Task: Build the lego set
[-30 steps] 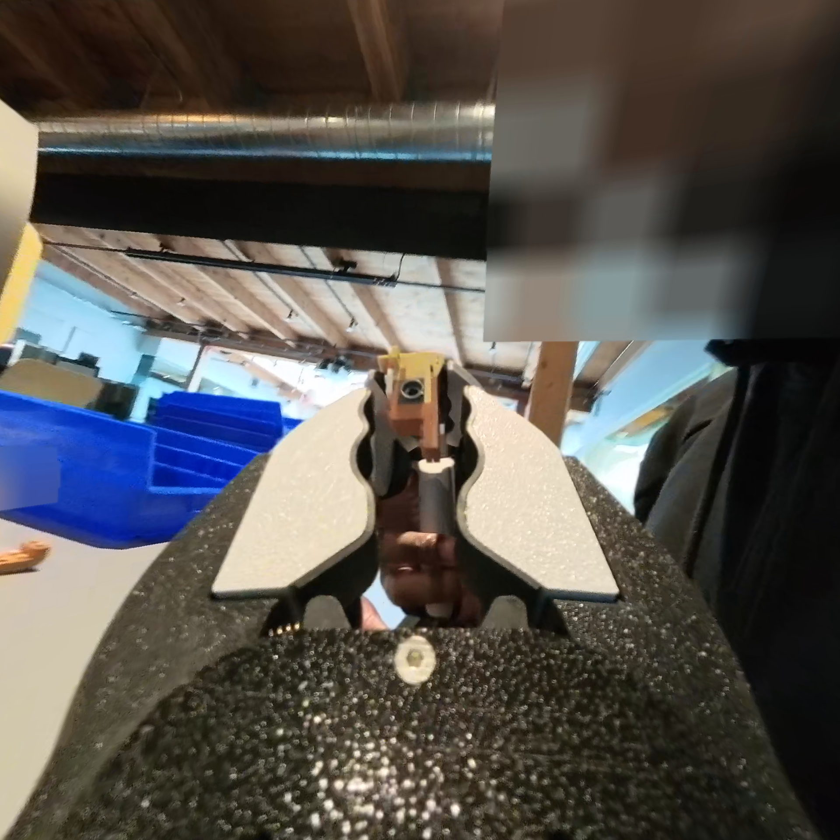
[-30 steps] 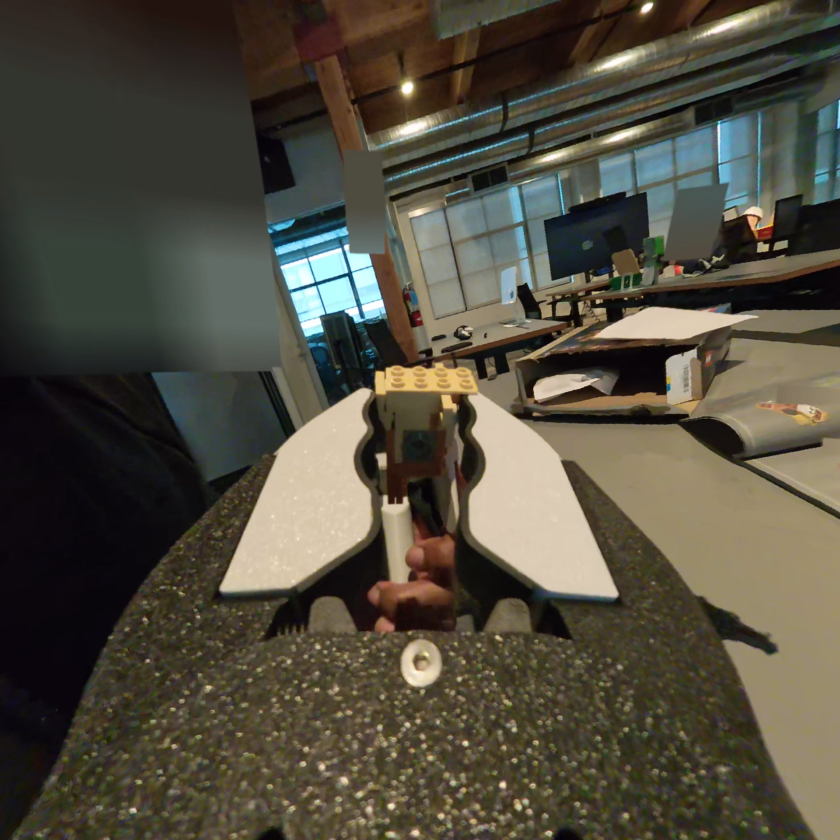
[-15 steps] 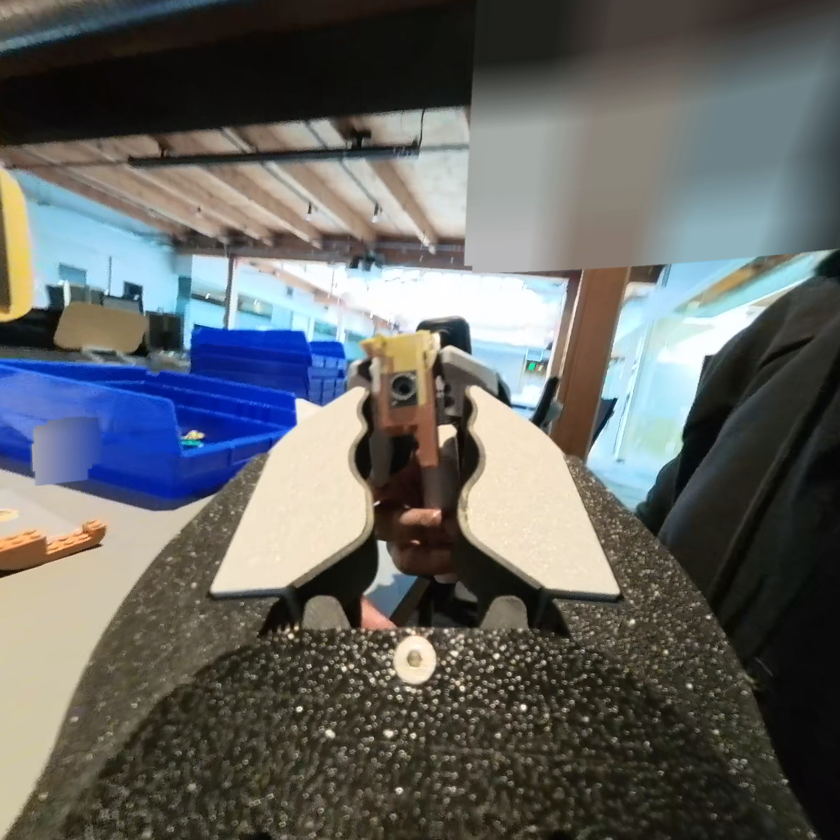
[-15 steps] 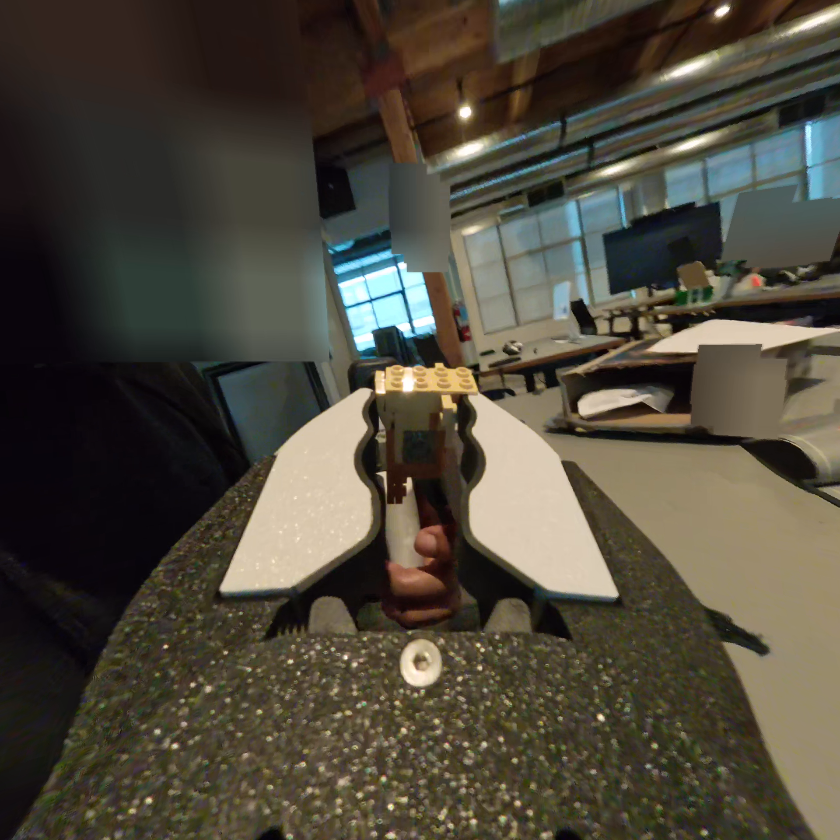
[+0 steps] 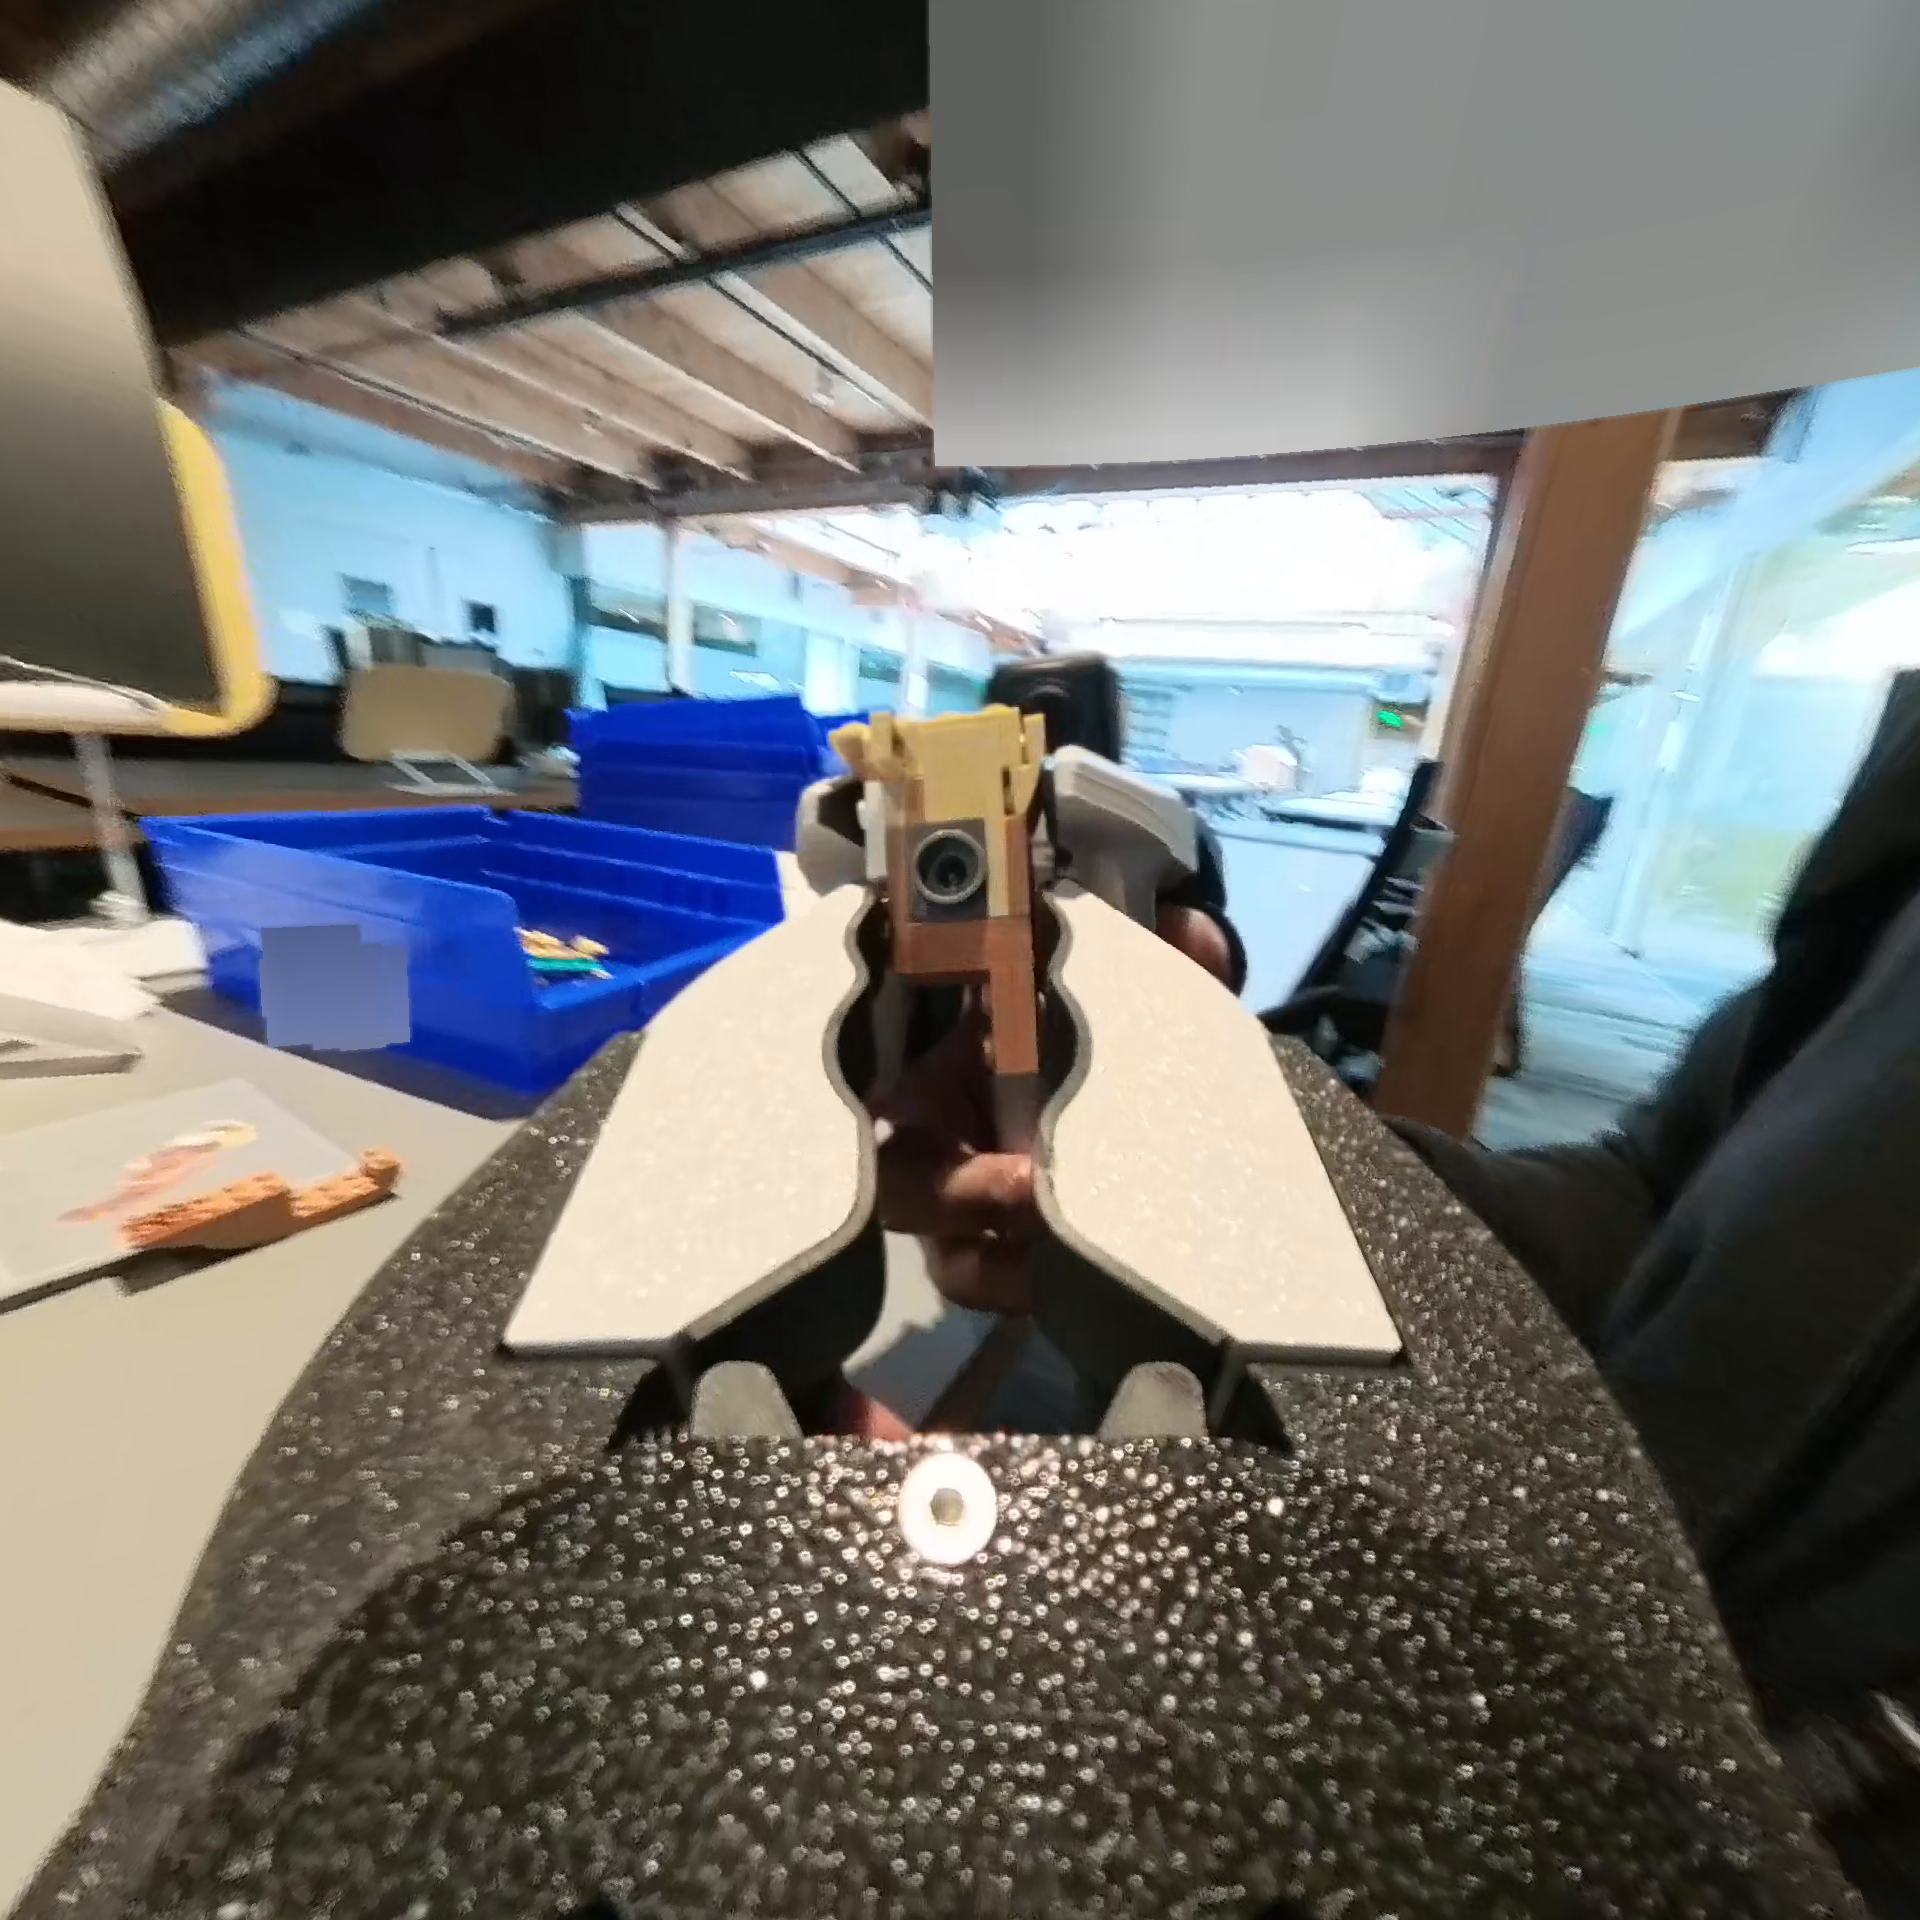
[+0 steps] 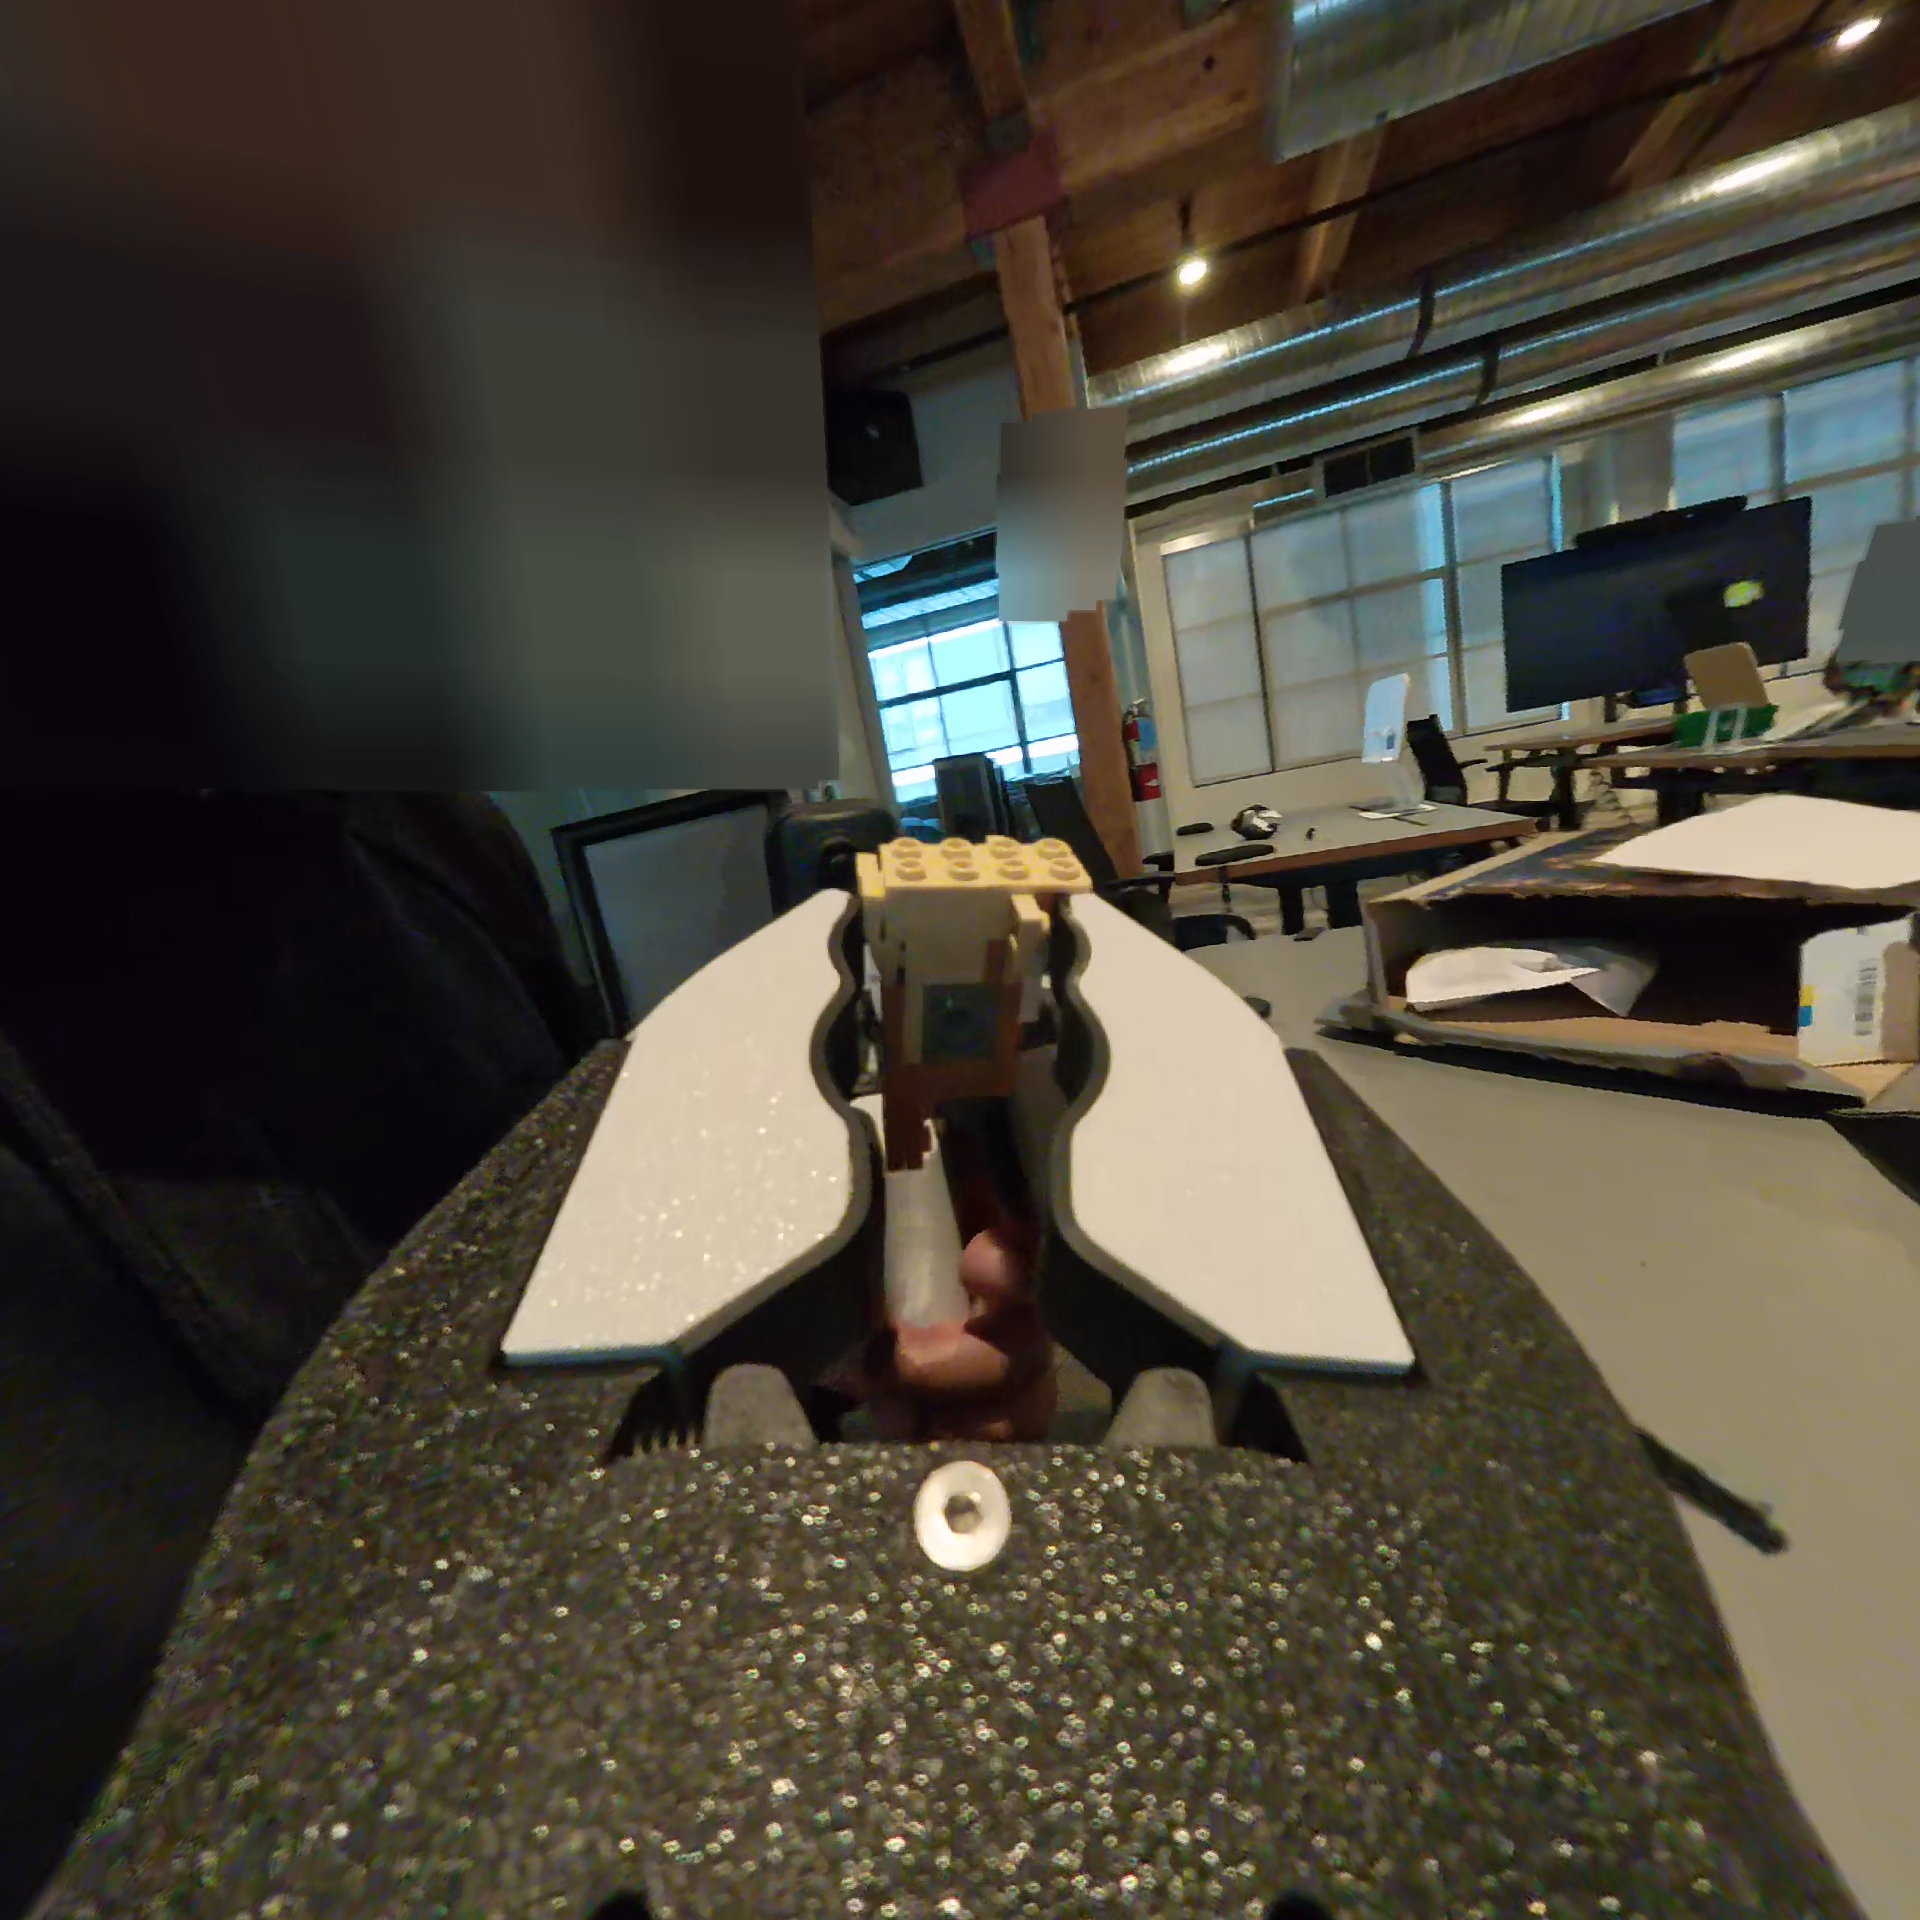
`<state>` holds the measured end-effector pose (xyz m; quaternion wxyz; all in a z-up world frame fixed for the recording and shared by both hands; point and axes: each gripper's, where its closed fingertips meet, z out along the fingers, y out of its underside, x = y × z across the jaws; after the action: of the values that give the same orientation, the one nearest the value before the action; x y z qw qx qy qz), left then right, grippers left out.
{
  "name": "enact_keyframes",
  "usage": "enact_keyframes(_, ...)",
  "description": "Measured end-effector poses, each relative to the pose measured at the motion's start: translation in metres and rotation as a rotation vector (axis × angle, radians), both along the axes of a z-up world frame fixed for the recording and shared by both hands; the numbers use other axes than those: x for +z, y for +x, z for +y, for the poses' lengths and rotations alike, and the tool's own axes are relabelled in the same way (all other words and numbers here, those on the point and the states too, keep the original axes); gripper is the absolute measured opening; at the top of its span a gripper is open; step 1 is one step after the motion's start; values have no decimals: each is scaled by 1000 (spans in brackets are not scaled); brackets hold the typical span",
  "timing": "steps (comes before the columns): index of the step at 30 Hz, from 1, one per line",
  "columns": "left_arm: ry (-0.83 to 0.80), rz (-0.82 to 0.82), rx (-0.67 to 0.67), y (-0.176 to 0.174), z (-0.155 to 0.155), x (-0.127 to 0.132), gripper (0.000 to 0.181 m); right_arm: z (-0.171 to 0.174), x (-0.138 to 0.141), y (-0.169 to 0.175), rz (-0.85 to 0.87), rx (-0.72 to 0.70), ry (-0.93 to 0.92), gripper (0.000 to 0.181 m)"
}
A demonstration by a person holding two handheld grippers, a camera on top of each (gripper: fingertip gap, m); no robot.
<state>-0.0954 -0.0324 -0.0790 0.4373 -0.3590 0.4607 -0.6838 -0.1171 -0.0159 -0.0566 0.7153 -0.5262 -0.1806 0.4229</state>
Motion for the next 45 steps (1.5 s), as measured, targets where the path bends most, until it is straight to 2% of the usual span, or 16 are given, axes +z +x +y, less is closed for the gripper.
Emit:
enact_keyframes(5,-4,-55,98,-1,7,5,26,5,3,0,-45,-99,-38,35)
enact_keyframes(13,40,-72,84,-3,-3,8,27,-3,5,-6,-116,-126,-55,36)
enact_keyframes(19,4,-111,32,-8,-5,10,26,-5,6,-9,-106,-135,-52,34)
enact_keyframes(36,-1,-179,36,-14,-9,10,26,-7,3,-14,-160,-135,-46,33)
enact_keyframes(40,-22,-180,-5,-14,-9,10,26,-9,3,-15,-133,-106,-48,34)
enact_keyframes(45,-145,-151,-161,-16,-8,7,26,-8,-2,-13,-101,-47,-124,34)
